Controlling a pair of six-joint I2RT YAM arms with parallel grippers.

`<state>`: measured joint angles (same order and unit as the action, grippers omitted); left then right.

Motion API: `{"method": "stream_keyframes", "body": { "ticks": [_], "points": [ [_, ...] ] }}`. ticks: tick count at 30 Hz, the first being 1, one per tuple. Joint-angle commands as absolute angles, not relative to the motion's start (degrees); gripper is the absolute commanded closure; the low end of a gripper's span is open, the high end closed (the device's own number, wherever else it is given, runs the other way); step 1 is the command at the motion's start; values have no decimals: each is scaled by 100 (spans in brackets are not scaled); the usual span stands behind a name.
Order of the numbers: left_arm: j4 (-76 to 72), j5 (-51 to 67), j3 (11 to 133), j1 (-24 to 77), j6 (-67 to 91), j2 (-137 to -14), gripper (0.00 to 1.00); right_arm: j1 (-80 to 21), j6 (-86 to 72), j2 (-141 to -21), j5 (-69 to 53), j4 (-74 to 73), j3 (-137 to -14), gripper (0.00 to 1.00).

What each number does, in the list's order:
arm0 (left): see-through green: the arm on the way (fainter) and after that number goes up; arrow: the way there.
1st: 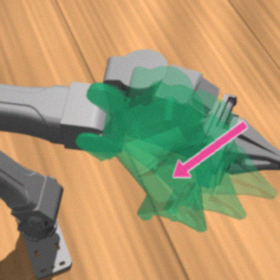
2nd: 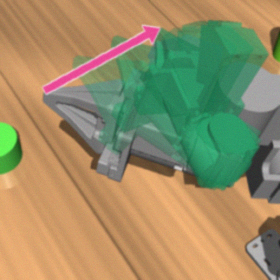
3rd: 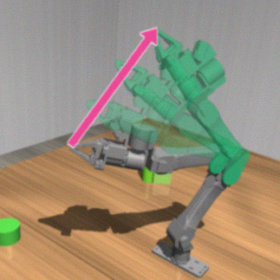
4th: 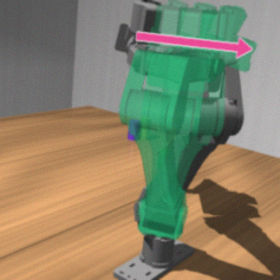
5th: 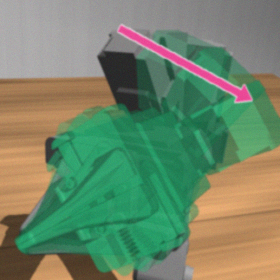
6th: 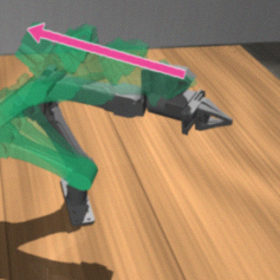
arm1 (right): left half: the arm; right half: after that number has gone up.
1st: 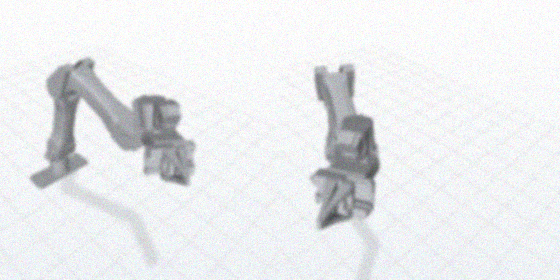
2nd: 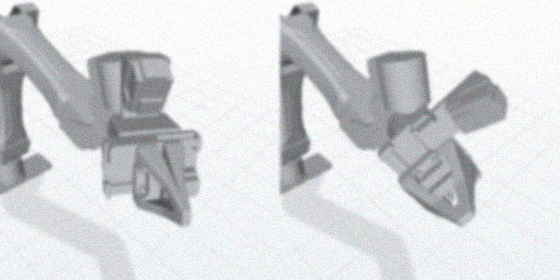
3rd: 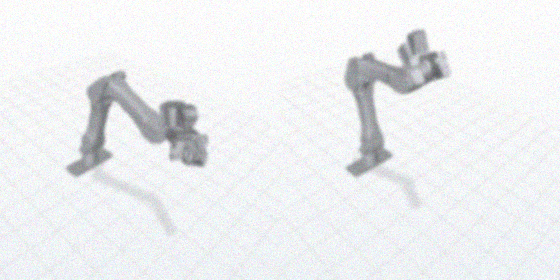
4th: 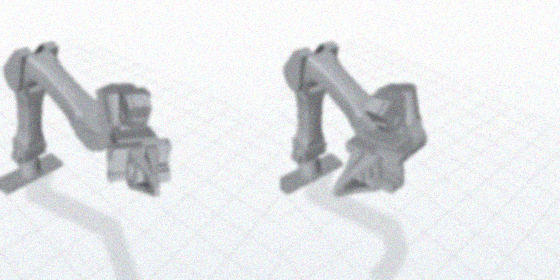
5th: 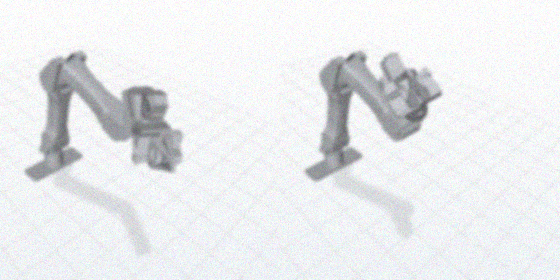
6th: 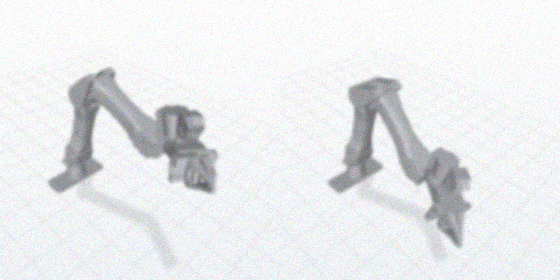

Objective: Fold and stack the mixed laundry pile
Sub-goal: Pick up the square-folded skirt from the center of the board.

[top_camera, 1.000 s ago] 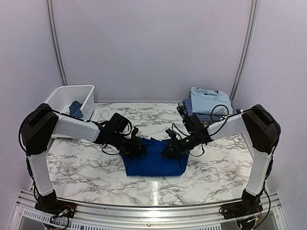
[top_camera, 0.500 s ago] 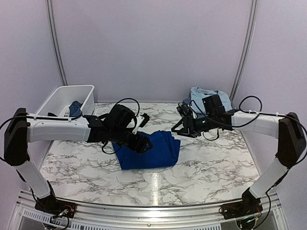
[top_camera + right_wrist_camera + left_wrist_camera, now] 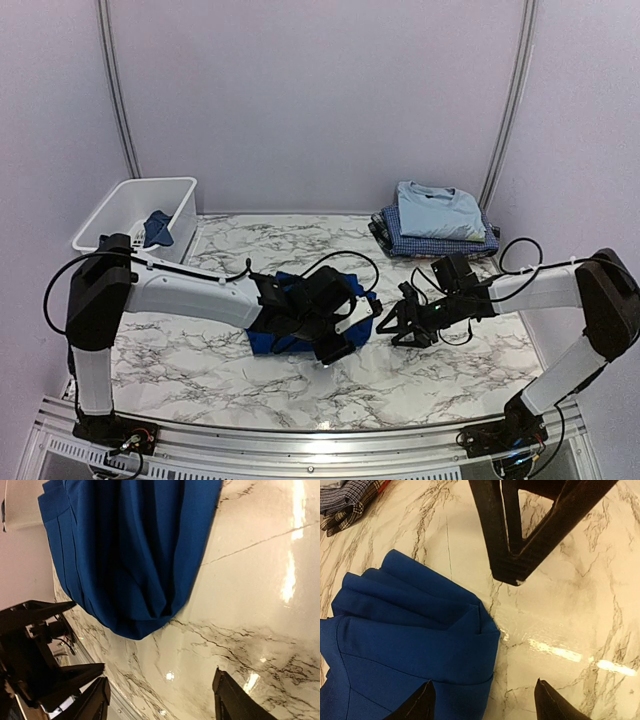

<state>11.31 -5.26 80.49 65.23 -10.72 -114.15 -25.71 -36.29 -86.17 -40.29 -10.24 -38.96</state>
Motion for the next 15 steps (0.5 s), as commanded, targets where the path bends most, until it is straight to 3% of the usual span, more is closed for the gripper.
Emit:
{"method": "stream_keyframes", "body": {
  "ticks": [1, 4, 10, 15],
  "points": [
    [1345, -917, 8244, 6504, -1715, -11766, 30, -2483, -4352, -8459, -4279, 151, -3482, 26],
    [1328, -859, 8224, 6504, -1811, -11998, 34, -2487, -4778, -8617, -4486, 848, -3083, 18],
    [1314, -575, 8185, 6488, -1805, -12020, 73, -2532, -5013, -8916, -4529, 1238, -3110, 13],
    [1167, -55, 8209, 6338, -1439, -11807, 85, -2697, -5149, -9478, -4720, 1514, -3381, 11]
  ]
}}
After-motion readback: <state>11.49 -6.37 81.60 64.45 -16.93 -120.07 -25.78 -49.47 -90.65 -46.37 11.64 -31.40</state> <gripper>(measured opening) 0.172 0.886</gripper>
